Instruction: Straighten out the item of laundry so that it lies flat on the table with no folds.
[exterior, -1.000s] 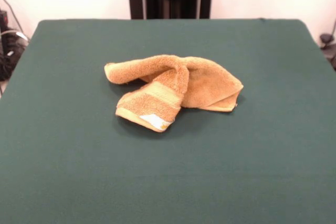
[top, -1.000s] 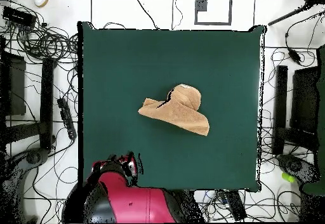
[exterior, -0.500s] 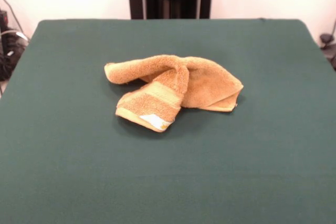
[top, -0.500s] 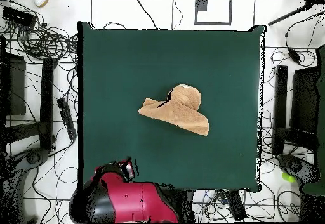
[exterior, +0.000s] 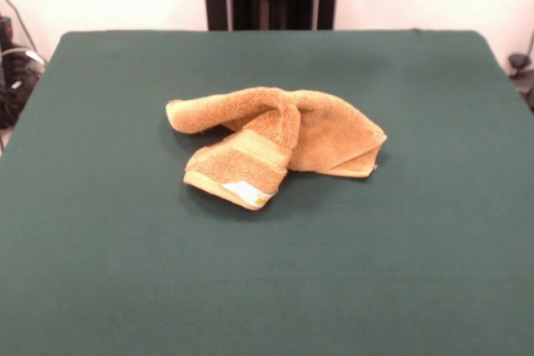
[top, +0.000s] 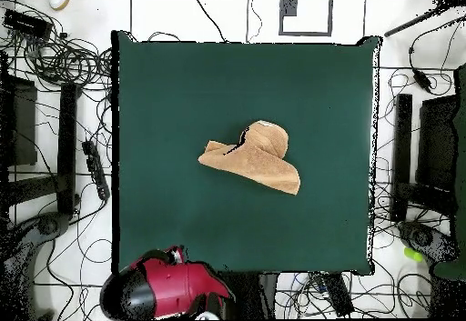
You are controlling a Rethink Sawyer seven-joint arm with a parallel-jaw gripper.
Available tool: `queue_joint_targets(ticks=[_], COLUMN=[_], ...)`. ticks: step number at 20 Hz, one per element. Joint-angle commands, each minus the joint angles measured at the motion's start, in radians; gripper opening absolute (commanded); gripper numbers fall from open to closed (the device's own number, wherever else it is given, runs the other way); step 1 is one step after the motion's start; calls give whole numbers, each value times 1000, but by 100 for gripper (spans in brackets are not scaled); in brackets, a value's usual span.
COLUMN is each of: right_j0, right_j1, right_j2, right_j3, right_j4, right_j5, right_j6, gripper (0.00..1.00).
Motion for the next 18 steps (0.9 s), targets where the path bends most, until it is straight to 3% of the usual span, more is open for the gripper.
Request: queue_joint_targets(ticks=[1,7,18], right_j0=[-137,-2,-88], right_j1=[266,332,313], right_j2=[248,96,148], right_j3=[131,49,50], right_j4=[57,14,33], right_j5=[-198,-322,-346], right_j6=[216,261,254], gripper=[100,100,100])
